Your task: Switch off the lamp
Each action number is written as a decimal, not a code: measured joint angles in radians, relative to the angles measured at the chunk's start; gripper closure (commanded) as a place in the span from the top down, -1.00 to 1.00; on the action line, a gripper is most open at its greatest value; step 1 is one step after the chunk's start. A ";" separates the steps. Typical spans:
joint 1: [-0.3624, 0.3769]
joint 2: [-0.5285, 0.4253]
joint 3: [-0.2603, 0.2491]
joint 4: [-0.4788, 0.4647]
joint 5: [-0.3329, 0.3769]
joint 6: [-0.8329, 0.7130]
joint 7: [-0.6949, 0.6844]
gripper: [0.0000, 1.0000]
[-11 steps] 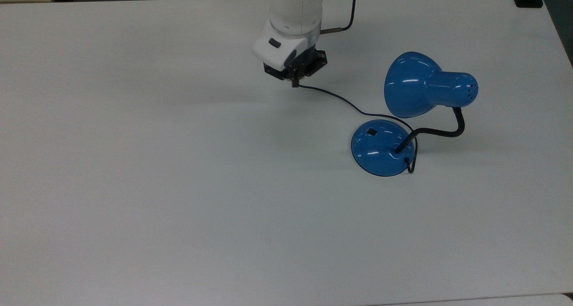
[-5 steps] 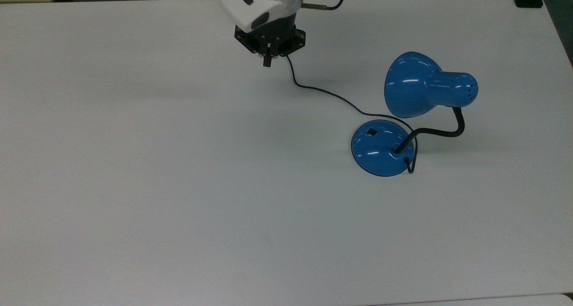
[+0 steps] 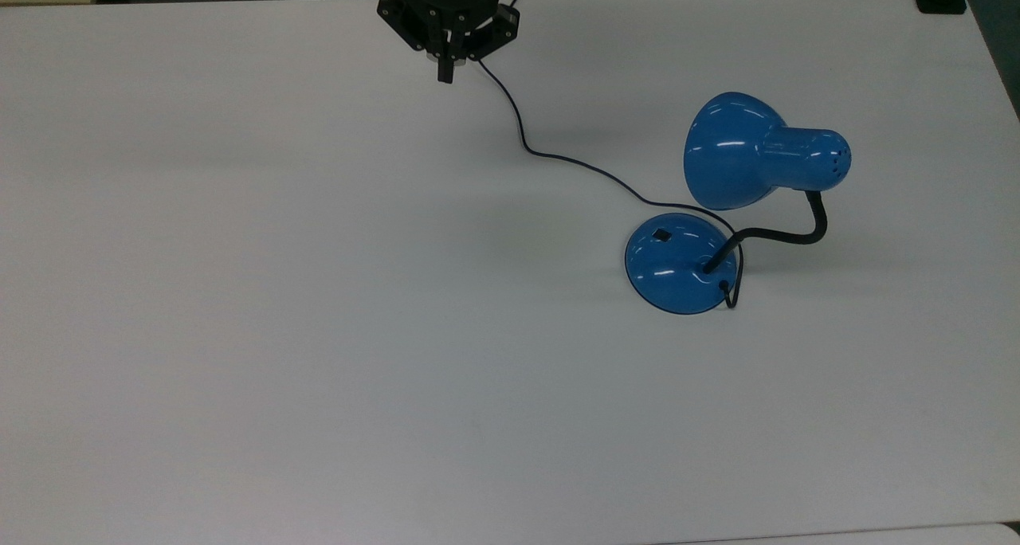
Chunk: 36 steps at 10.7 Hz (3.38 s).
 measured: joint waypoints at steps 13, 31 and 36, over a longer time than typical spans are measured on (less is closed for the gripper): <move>0.060 -0.025 -0.104 0.020 0.048 -0.020 -0.032 -1.00; 0.215 -0.038 -0.268 0.022 0.052 -0.068 -0.181 1.00; 0.215 -0.046 -0.268 0.030 0.052 -0.080 -0.193 1.00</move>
